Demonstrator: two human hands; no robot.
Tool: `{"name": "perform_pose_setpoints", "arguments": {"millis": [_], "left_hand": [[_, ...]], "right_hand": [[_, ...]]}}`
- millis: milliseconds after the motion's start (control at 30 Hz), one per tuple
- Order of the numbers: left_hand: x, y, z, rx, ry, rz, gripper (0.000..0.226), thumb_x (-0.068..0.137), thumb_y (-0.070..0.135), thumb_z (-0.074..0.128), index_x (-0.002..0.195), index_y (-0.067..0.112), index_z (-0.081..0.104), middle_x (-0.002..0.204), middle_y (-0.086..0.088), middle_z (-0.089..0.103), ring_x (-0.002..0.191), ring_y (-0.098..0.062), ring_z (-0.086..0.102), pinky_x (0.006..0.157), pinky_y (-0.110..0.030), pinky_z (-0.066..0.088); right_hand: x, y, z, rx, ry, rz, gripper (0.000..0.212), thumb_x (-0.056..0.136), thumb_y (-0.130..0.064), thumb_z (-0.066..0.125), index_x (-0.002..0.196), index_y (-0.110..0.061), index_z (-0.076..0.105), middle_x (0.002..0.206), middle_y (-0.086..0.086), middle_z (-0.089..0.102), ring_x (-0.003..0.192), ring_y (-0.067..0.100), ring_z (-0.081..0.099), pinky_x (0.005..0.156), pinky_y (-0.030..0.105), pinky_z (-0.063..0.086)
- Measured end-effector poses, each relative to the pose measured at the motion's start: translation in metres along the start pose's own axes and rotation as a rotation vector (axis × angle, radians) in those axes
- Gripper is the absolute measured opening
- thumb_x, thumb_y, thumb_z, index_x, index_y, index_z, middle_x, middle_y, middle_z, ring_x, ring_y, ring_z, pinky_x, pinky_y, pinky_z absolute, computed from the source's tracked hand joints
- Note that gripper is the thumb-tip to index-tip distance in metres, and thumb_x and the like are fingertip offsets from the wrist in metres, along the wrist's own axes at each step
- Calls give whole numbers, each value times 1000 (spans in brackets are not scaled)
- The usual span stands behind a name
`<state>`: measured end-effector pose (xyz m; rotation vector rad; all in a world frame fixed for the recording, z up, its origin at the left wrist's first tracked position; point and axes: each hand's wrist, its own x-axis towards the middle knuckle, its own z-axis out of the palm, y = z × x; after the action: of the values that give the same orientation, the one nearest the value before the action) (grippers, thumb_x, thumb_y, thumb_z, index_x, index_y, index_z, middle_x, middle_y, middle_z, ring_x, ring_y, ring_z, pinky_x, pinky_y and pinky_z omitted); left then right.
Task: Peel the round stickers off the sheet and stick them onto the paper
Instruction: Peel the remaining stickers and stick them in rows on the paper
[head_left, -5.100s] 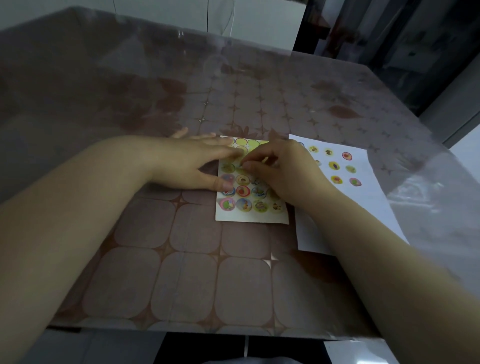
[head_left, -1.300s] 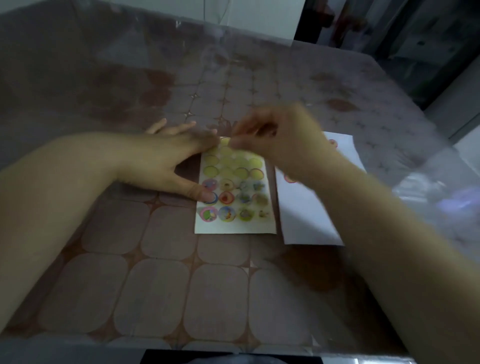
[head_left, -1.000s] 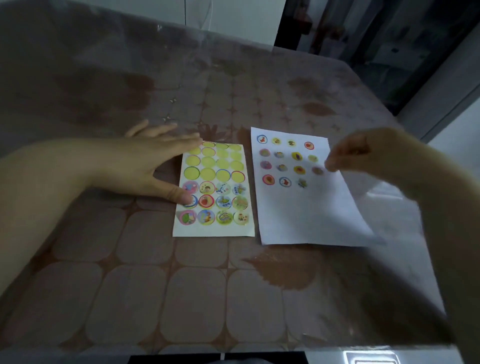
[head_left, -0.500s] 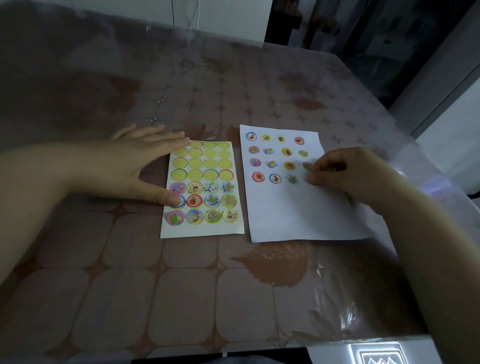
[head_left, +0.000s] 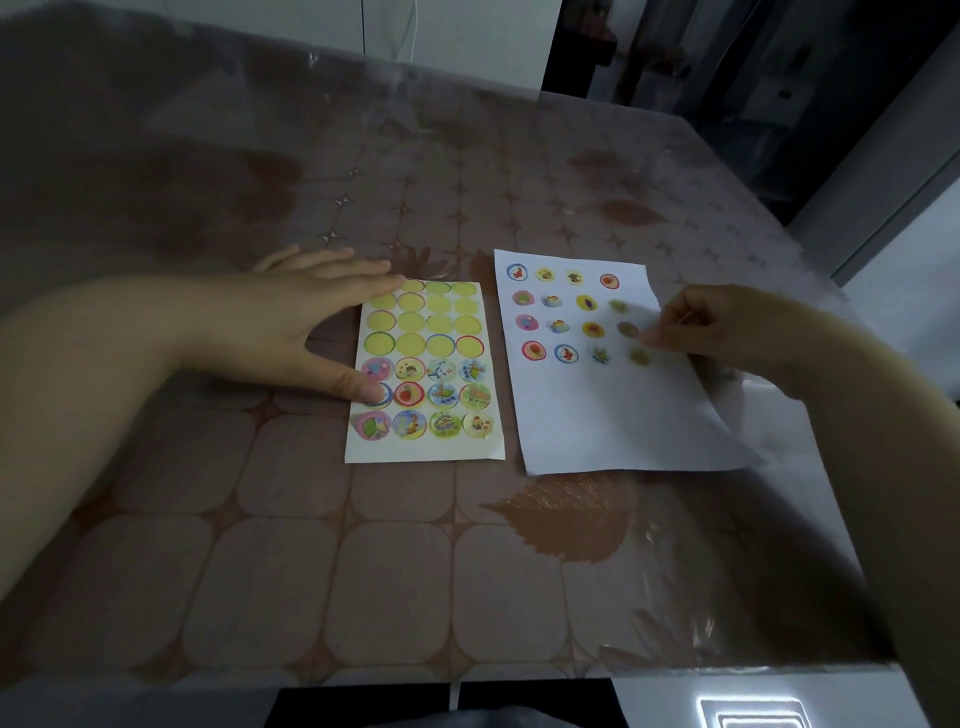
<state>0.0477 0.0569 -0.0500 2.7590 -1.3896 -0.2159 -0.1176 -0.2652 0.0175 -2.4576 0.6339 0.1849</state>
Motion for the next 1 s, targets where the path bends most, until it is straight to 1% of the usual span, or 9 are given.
{"name": "perform_pose_setpoints", "arguments": {"millis": [100,200,300,400,533,633,733,900,1000], "left_hand": [[-1,-2,-1,1,-12,-36,108,51,91,49,138,57,-6,154,25,2,144,-5,-3,115,-49,14],[-1,0,-2,-21,-1,-22,108,52,92,48,138,57,-7,155,22,2,144,-6,-2,116,-49,13],[-9,6,-10,-44,-12,-16,105,54,92,45,138,56,-7,156,20,4,144,-6,-1,117,-48,11],[-19,14,-23,-59,-29,-14,101,56,94,35,140,53,-2,156,18,7,144,-6,2,118,-45,8],[-32,23,-38,-116,-69,-50,110,43,99,24,141,51,5,156,15,11,144,-8,6,118,-42,7],[-40,28,-47,-168,-116,-80,117,35,101,24,140,53,5,154,20,6,143,-5,3,118,-41,7],[-46,33,-56,-154,-216,-82,124,30,101,24,140,52,-2,147,34,-4,136,6,-11,118,-35,-4],[-46,44,-56,-108,-321,-105,120,40,95,31,141,47,-13,150,28,-17,132,8,-21,115,-34,-11],[-46,52,-54,-71,-360,-143,119,51,91,37,144,37,-14,152,19,-22,138,-1,-21,117,-38,-11]], "right_hand": [[1,2,6,6,64,-19,32,67,-36,78,81,-14,60,69,-3,50,61,12,43,53,24,33],[-4,-5,5,-68,89,-39,29,68,-33,78,80,-16,58,71,-2,51,62,13,42,55,25,33],[-14,-29,2,-109,129,-210,20,75,-33,72,76,-21,56,68,-2,52,61,14,45,56,26,36],[-34,-71,11,-118,9,-427,11,79,-34,65,78,-27,57,75,-5,61,67,8,57,62,25,47],[-44,-116,41,-256,-197,-610,11,82,-33,63,93,-35,62,84,-16,57,77,3,56,64,18,43],[-36,-128,70,-253,-135,-639,19,82,-32,65,100,-33,66,92,-15,58,81,4,54,65,12,39],[-32,-129,91,-115,-73,-622,23,77,-37,69,100,-33,68,101,-10,60,87,7,54,67,13,40],[-30,-122,102,10,-80,-613,23,72,-33,75,95,-31,72,84,-17,53,85,3,54,73,11,40],[-28,-122,104,30,-110,-647,19,71,-27,76,90,-28,74,82,-14,57,83,9,59,77,21,44]]}}
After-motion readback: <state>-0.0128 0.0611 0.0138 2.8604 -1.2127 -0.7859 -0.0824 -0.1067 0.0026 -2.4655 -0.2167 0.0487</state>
